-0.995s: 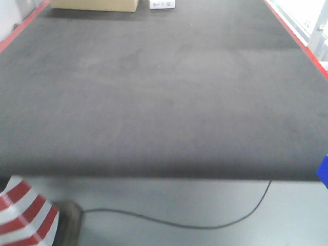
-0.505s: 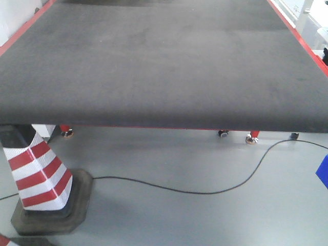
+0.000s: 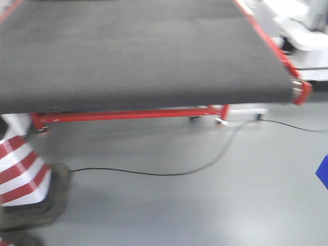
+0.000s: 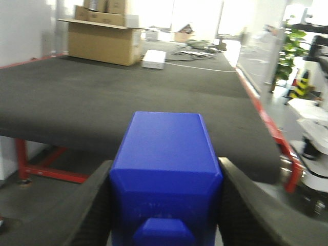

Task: Pour parts from conveyor to right shelf
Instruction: 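Drive away from the conveyor holding the block in the right gripper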

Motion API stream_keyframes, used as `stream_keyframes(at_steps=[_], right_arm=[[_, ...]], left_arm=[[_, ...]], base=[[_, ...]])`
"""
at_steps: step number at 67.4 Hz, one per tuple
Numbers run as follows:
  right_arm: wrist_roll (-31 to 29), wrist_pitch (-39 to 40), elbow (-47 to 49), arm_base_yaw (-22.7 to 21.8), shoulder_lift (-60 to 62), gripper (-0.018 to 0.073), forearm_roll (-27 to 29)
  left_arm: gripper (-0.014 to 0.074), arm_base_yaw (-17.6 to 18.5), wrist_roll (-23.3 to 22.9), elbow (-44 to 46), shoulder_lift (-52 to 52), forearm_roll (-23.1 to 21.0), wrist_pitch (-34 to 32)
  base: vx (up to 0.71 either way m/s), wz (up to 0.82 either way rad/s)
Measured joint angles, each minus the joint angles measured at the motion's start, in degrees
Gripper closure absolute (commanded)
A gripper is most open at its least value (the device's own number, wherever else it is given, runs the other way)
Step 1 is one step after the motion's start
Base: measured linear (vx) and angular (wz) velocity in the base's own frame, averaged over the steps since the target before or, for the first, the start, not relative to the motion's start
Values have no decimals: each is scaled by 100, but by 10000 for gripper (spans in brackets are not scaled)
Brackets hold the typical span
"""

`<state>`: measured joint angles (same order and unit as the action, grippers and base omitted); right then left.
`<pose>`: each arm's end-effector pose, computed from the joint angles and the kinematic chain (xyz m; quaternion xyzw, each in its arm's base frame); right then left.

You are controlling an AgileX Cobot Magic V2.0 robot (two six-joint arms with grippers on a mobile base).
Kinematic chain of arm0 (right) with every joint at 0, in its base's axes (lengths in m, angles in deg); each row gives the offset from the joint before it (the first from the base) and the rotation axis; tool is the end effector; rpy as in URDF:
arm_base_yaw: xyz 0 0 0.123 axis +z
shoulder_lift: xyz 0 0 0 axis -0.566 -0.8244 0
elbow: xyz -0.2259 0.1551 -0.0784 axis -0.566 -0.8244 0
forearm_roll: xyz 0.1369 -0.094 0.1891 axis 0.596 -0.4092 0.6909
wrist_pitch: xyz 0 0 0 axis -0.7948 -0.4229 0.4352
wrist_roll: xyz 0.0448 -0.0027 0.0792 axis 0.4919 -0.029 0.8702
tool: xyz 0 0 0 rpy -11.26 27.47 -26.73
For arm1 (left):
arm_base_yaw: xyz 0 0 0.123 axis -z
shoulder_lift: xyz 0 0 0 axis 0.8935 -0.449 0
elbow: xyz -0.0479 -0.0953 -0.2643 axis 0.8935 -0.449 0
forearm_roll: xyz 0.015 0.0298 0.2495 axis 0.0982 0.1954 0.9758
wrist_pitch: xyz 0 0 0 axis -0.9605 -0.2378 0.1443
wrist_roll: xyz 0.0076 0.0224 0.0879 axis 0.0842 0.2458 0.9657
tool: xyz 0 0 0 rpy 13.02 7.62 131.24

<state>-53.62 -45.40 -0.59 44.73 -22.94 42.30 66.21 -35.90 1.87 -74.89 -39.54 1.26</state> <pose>0.0347 0.0093 0.2644 -0.1187 0.6979 0.0300 0.7056 0.0564 -0.0026 0.1981 -0.0361 0.7059 -0.0701 0.7039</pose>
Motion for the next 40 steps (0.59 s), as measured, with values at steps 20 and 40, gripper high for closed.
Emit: stream_keyframes(at_steps=[20, 40], right_arm=[[0, -5, 0, 0, 0, 561, 0], [0, -5, 0, 0, 0, 561, 0]], left_arm=[[603, 0, 0, 0, 0, 0, 0], [603, 0, 0, 0, 0, 0, 0]], base=[[-15, -91], [-18, -90]])
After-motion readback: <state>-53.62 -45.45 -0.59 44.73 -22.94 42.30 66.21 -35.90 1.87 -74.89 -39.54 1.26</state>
